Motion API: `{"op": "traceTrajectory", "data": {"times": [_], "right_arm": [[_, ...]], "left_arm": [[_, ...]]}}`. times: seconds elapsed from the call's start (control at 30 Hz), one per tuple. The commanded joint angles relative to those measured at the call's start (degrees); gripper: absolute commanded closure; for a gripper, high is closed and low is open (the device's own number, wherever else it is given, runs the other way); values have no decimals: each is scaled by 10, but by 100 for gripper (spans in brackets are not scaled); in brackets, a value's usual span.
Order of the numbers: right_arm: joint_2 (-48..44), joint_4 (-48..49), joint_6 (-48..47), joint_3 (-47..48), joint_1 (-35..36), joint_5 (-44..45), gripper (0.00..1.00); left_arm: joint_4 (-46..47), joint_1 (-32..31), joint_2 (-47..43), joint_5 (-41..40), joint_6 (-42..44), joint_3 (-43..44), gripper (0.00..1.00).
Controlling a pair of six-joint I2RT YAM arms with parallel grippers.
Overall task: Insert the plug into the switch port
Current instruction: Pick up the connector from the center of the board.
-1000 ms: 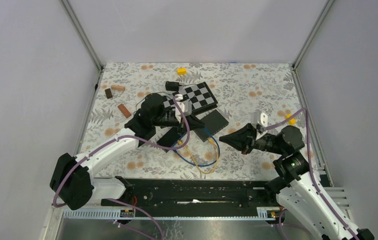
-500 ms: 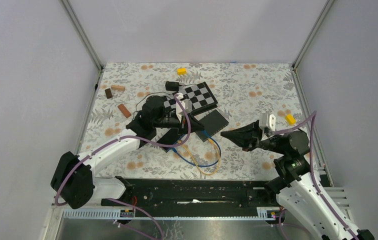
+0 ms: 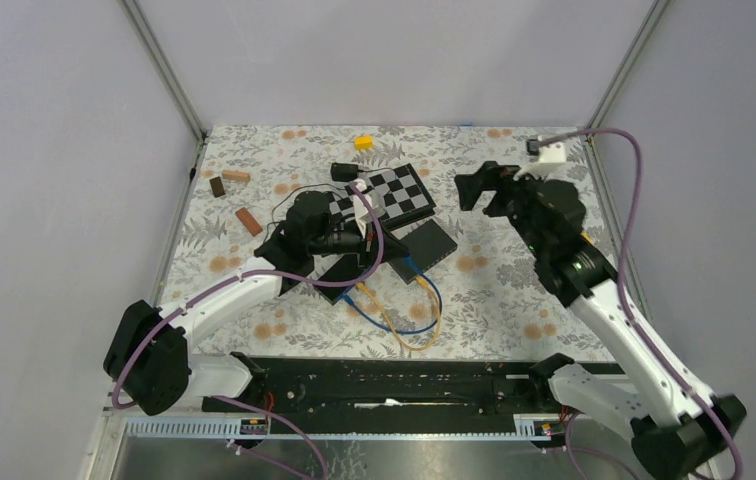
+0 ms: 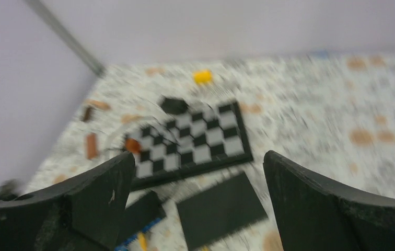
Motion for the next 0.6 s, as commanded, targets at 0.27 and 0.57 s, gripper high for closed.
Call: {"op": "traceTrajectory", "data": {"times": [0.27,0.57], "right_arm": [[75,-164,38,28,0,94,8],[-13,44,-118,-105,0,-25,3]], "left_arm": [[25,2,-1,-50,-61,8,100],[-33,3,46,-109,-202,74,100]]}}
